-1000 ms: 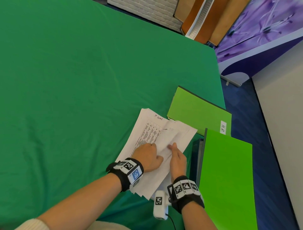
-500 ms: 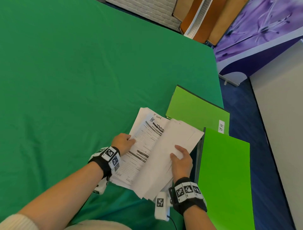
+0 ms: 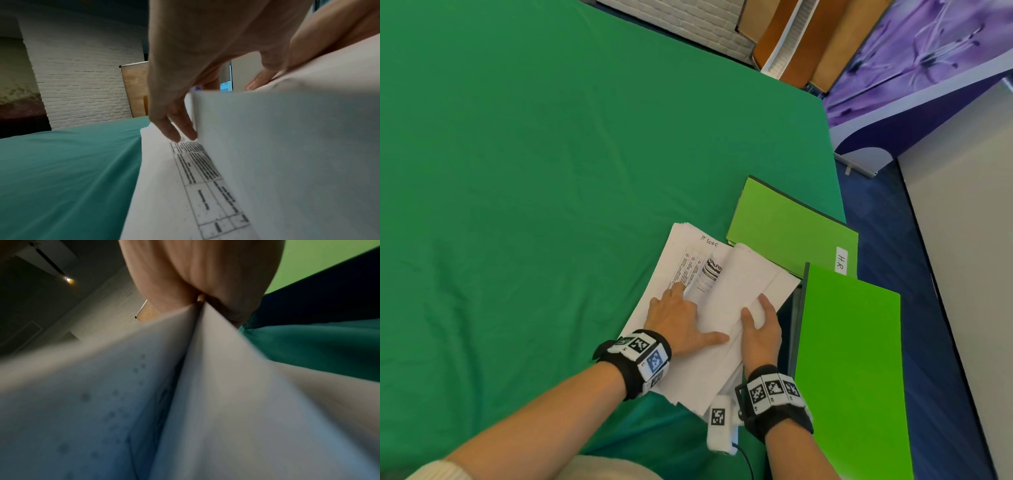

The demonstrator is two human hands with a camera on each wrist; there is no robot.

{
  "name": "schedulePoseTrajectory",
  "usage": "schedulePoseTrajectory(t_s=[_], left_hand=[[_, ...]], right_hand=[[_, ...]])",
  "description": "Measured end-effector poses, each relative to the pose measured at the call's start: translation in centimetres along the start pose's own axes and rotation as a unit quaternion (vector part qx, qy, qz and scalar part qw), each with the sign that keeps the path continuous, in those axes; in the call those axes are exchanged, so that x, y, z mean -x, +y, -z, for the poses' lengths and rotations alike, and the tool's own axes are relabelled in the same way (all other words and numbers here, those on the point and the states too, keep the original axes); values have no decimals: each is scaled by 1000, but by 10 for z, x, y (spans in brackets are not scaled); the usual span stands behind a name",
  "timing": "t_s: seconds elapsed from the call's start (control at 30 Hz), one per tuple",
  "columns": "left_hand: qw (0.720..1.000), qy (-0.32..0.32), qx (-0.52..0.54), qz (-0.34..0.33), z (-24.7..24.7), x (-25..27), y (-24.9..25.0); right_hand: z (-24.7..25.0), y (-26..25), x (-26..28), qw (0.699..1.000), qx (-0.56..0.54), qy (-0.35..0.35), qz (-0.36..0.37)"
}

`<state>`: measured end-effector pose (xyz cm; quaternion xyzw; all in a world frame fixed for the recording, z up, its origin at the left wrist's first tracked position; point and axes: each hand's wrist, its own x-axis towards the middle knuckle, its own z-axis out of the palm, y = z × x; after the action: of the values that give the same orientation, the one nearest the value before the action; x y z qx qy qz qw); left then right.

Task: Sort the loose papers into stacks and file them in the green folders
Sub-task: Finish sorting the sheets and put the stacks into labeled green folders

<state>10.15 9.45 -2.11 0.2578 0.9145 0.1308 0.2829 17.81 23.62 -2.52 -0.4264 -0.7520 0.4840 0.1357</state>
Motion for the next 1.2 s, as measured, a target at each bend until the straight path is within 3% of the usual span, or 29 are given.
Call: schedulePoseTrajectory(t_s=[0.1, 0.2, 0.37, 0.47, 0.67, 0.83, 0.9, 0.97, 1.03, 1.07, 1.13, 1.2], left_hand=[[1000, -6, 2, 7, -2, 0, -2], [995, 36, 84, 32, 2, 0, -8], [957, 105, 262, 71, 30, -9, -43], [939, 137, 308, 67, 73, -6, -73], [837, 289, 463, 41, 157, 20, -115], [791, 306, 530, -4, 172, 31, -108], [780, 293, 553, -7, 170, 32, -101], [780, 283, 558, -13, 166, 32, -93], [805, 261, 532, -30, 158, 29, -76], [821, 238, 517, -42, 153, 26, -65], [850, 183, 490, -69, 137, 18, -37], [864, 136, 475, -91, 119, 8, -7]], right_hand=[[2, 1, 0, 1000, 0, -4, -4], [3, 0, 2, 1000, 7, 1, -14], [5, -9, 2, 997, 75, 35, 7], [6, -21, 4, 988, 149, 33, 18], [-9, -46, 7, 948, 306, -25, 84], [-31, -55, 12, 957, 186, -135, 179], [-30, -57, 18, 969, 120, -139, 166], [-20, -62, 20, 988, -10, -130, 79], [0, -68, 17, 975, -173, -136, -38], [14, -69, 15, 964, -215, -142, -62], [43, -66, 14, 964, -223, -139, -48], [69, -53, 14, 982, -161, -102, 3]])
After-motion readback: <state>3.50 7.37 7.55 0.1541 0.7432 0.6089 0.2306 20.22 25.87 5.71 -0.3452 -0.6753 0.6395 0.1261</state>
